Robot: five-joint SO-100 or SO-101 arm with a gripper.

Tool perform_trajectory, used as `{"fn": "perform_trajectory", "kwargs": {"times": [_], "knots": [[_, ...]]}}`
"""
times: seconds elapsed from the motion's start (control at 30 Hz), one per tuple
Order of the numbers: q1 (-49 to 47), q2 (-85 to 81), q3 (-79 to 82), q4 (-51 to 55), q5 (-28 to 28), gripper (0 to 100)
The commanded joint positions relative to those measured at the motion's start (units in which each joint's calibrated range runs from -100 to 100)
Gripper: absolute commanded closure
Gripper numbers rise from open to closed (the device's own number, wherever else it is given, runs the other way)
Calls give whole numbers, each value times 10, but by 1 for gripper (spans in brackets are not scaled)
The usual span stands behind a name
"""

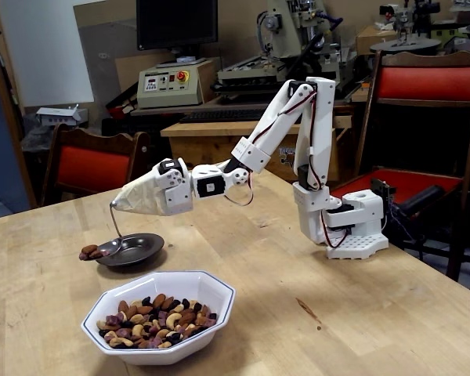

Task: Use spoon to take food

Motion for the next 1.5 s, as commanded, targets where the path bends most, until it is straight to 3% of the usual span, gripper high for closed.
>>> {"fn": "perform_trajectory", "kwargs": {"times": [0.0, 1.47], "knots": [[28, -44, -7, -16, 3, 96], [161, -44, -7, -16, 3, 96]]}}
